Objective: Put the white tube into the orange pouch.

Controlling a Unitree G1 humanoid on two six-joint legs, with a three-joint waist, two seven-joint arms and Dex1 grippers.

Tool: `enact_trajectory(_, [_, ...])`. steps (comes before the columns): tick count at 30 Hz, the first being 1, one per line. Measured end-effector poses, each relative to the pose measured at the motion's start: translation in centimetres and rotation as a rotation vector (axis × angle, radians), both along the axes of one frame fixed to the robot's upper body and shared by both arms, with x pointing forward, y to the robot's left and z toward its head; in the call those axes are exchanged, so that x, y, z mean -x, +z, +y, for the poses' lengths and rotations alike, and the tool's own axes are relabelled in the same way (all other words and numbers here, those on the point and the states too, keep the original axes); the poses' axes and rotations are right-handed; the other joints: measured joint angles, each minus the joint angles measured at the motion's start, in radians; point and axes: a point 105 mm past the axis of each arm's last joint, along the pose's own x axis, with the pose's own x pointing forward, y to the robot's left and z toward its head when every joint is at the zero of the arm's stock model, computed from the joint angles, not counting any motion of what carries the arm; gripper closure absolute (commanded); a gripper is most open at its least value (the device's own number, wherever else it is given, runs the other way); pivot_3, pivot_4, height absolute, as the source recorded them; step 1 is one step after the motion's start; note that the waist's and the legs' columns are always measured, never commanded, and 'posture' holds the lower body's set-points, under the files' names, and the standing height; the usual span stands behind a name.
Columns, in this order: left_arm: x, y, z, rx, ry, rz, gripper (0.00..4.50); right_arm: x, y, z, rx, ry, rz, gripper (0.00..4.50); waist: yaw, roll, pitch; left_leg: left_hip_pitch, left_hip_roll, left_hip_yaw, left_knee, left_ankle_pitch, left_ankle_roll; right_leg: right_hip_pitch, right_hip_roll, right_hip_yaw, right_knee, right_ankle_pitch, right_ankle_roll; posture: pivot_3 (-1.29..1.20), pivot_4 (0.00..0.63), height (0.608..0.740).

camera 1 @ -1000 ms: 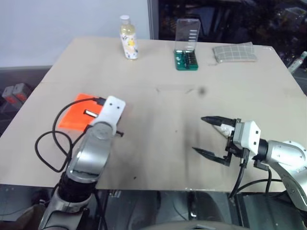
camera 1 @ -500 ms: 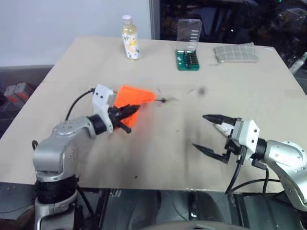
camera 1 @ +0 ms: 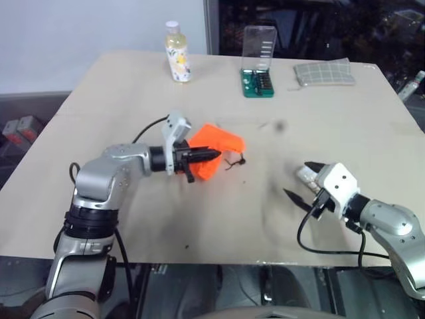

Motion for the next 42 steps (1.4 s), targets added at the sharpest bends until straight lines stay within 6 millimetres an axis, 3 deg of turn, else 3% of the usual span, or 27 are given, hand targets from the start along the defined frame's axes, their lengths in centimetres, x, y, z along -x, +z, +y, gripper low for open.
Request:
enact_trajectory(2, [-0.1, -0.8, -0.4, -0.028, -0.016, -0.005, 2.77, 0.3, -0.3, 0.1, 0.000, -0.003, 0.010, 0.00, 0.000, 0.000, 0.000, 0.000, 0.000, 0.000, 0.000, 0.000, 0.000, 0.000, 0.000, 0.000, 0.000, 0.000, 0.000, 0.00, 0.150, 0.740])
enact_trajectory(3, [-0.3, -1.4, -0.7, -0.062, -0.025, -0.029, 2.62, 0.4, -0.4, 0.2, -0.003, -0.005, 0.013, 0.00, 0.000, 0.000, 0.000, 0.000, 0.000, 0.000, 0.000, 0.000, 0.000, 0.000, 0.000, 0.000, 0.000, 0.000, 0.000, 0.00, 0.150, 0.740])
enact_trajectory(11, [-1.7, -3.7, -1.2, -0.246, 0.022, -0.229, 2.62, 0.9, 0.1, 0.7, -0.032, -0.012, -0.007, 0.00, 0.000, 0.000, 0.000, 0.000, 0.001, 0.000, 0.000, 0.000, 0.000, 0.000, 0.000, 0.000, 0.000, 0.000, 0.000, 0.00, 0.150, 0.740])
enact_trajectory(14, [-0.9, -4.4, -1.8, -0.222, -0.007, -0.183, 2.62, 1.5, 0.4, 1.3, -0.052, 0.025, -0.009, 0.00, 0.000, 0.000, 0.000, -0.001, 0.001, 0.000, 0.000, 0.000, 0.000, 0.000, 0.000, 0.000, 0.000, 0.000, 0.000, 0.00, 0.150, 0.740])
enact_trajectory(20, [1.8, -3.5, -2.6, -0.207, -0.167, -0.153, 2.62, 2.3, 0.5, 1.8, -0.070, 0.063, 0.003, 0.00, 0.000, 0.000, 0.000, 0.000, 0.001, 0.000, 0.001, 0.000, 0.000, 0.000, 0.000, 0.000, 0.000, 0.000, 0.000, 0.00, 0.150, 0.740])
enact_trajectory(29, [2.2, -5.5, -3.6, -0.371, -0.210, -0.146, 2.62, 2.5, 0.4, 1.8, -0.071, 0.058, 0.001, 0.00, 0.001, 0.000, 0.000, 0.000, 0.001, 0.000, 0.001, -0.001, 0.001, 0.000, 0.000, 0.000, 0.000, 0.000, 0.000, 0.00, 0.150, 0.740])
enact_trajectory(32, [2.0, -6.1, -4.0, -0.403, -0.195, -0.162, 3.44, 2.6, 0.2, 1.7, -0.069, 0.052, 0.006, 0.00, 0.001, 0.000, 0.000, 0.000, 0.001, 0.000, 0.001, -0.001, 0.001, 0.000, 0.000, 0.000, 0.000, 0.000, 0.000, 0.00, 0.150, 0.740])
enact_trajectory(34, [1.8, -6.1, -4.2, -0.400, -0.185, -0.172, 4.43, 2.7, 0.3, 1.7, -0.068, 0.053, 0.003, 0.00, 0.001, 0.000, 0.000, 0.000, 0.001, 0.000, 0.001, 0.000, 0.001, 0.000, 0.001, 0.000, 0.000, 0.000, 0.000, 0.00, 0.150, 0.740])
enact_trajectory(42, [1.3, -5.6, -3.5, -0.362, -0.157, -0.155, 4.43, 2.9, 0.3, 1.7, -0.064, 0.052, -0.003, 0.00, 0.001, 0.000, 0.000, 0.000, 0.001, 0.000, 0.001, -0.001, 0.001, 0.000, 0.001, 0.000, 0.000, 0.000, 0.000, 0.00, 0.150, 0.740])
